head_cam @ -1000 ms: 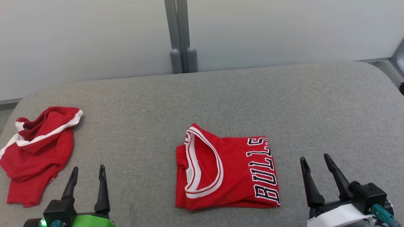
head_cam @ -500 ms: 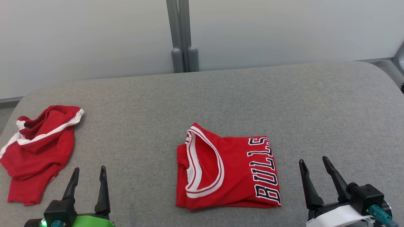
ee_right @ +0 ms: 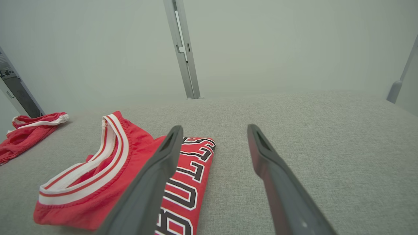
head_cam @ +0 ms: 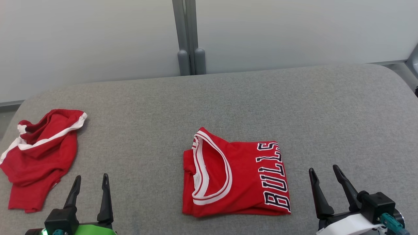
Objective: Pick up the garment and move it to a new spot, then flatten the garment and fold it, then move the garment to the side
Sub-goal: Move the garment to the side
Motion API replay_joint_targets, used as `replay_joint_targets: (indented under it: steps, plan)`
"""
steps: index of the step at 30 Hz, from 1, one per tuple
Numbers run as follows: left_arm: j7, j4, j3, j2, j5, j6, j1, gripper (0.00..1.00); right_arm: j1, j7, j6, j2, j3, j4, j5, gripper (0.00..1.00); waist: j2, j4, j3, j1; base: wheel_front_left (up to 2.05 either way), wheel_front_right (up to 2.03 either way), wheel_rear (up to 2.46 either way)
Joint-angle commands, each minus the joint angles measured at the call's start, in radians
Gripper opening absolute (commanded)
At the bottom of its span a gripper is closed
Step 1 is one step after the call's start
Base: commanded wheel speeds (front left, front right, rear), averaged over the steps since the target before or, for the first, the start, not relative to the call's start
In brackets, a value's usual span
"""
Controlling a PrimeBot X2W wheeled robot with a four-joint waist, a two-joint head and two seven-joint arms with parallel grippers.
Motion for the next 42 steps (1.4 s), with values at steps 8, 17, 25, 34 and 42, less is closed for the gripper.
replay_joint_targets:
  steps: [8, 17, 25, 34, 42]
  plan:
    - [0.0, 0.001, 0.002, 0.004, -0.002, -0.002, 0.009, 1.0, -0.04, -0.004, -0.001, -0.02, 0.027, 0.042, -0.007, 1.0, 0.0, 0.001, 0.002, 0.0, 0.0, 0.0, 0.0]
    - [0.0, 0.008, -0.011, 0.001, 0.001, -0.002, -0.022, 1.0, -0.213, 0.055, -0.001, -0.038, 0.092, 0.228, -0.002, 1.0, 0.0, 0.023, 0.022, 0.0, 0.0, 0.0, 0.0]
    - [0.0, 0.017, -0.023, -0.001, -0.003, -0.002, -0.038, 1.0, -0.314, 0.071, -0.001, -0.022, 0.123, 0.463, 0.022, 1.0, 0.0, 0.061, 0.038, 0.0, 0.0, 0.0, 0.0]
    - [0.0, 0.019, -0.029, -0.002, -0.005, -0.003, -0.065, 1.0, -0.413, 0.034, -0.001, 0.006, 0.145, 0.674, 0.054, 1.0, 0.0, 0.081, 0.081, 0.0, 0.0, 0.0, 0.0]
    - [0.0, 0.022, -0.041, -0.004, -0.008, -0.002, -0.079, 1.0, -0.457, 0.022, -0.001, 0.025, 0.201, 0.815, 0.11, 0.59, 0.0, 0.09, 0.103, 0.0, 0.0, 0.0, 0.0]
